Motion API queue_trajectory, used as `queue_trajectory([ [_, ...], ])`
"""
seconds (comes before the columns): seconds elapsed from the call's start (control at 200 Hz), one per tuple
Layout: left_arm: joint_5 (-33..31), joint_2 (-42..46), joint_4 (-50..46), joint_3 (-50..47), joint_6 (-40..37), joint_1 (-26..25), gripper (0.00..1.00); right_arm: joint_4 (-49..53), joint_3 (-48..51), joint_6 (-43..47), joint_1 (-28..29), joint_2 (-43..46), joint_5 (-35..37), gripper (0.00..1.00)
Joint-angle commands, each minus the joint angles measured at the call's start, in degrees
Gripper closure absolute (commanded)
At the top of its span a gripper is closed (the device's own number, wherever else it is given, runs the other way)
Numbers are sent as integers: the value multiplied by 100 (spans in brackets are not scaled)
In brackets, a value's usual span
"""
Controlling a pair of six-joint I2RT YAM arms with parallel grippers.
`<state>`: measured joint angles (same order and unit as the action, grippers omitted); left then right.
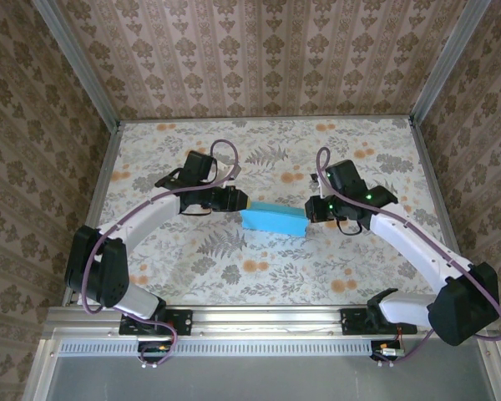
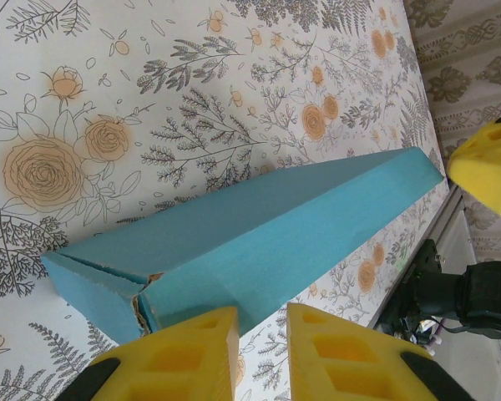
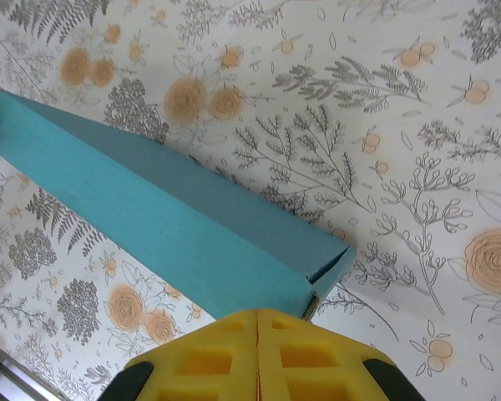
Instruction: Fold the paper box
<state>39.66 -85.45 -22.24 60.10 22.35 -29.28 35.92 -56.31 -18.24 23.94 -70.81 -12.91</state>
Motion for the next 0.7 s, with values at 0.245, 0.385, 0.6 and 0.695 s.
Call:
queue_trajectory([
  [0.245, 5, -5, -7, -91, 167, -56, 78, -128, 308, -154, 31, -8, -13, 91],
  [0.385, 241, 279, 322, -121, 420, 24, 76, -107, 350, -152, 31, -30, 51, 91],
  [0.6, 224, 557, 433, -96, 403, 199, 71, -102, 343, -135, 33, -38, 75, 91],
  [0.695, 198, 472, 341, -87, 327, 204, 71, -103, 325, -134, 34, -39, 62, 91],
])
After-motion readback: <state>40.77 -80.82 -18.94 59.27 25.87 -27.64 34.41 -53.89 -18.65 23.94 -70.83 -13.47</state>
